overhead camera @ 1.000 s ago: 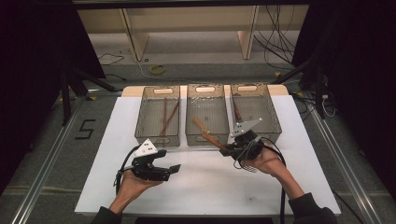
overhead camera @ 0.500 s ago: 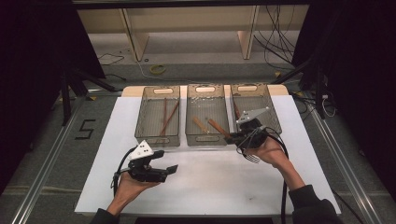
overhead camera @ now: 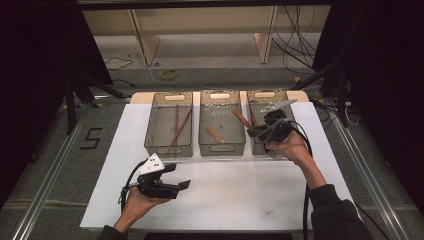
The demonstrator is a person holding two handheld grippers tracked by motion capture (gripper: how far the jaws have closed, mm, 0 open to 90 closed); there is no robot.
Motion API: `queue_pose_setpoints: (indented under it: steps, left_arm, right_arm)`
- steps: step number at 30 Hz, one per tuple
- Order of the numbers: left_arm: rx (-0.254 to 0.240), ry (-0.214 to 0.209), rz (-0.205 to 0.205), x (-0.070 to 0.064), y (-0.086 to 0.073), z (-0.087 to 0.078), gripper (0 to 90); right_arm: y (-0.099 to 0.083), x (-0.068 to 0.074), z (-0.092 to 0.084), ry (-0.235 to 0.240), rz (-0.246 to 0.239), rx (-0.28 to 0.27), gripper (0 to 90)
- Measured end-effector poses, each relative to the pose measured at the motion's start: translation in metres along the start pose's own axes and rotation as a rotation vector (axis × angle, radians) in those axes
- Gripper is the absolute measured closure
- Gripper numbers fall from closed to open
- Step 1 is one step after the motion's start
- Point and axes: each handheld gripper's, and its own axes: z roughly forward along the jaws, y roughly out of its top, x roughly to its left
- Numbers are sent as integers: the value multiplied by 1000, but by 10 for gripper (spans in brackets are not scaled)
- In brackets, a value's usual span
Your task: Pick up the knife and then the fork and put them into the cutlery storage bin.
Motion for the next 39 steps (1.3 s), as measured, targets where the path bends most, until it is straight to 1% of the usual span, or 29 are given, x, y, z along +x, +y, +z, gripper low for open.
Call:
queue_pose_setpoints:
  steps: [9, 12, 19, 25, 33, 35, 39]
  left_arm:
    - [-6, 8, 4, 1, -1, -1, 183]
    - [-12, 10, 2, 1, -2, -2, 183]
    - [-5, 10, 3, 1, -3, -1, 182]
    - [-7, 9, 5, 1, -3, -2, 184]
    - [-8, 13, 2, 2, -4, -2, 181]
    - [-8, 12, 3, 2, -4, -2, 180]
    - [-9, 13, 1, 2, -4, -2, 180]
  right_arm:
    - [9, -19, 4, -44, 57, -4, 778]
    - [11, -25, 5, -56, 71, 2, 778]
    - [17, -36, 7, -82, 94, 4, 778]
    - [23, -46, 6, -107, 127, 4, 778]
    - [28, -58, 13, -146, 151, 29, 778]
    - [28, -60, 15, -154, 166, 32, 778]
    - [30, -64, 18, -172, 181, 38, 778]
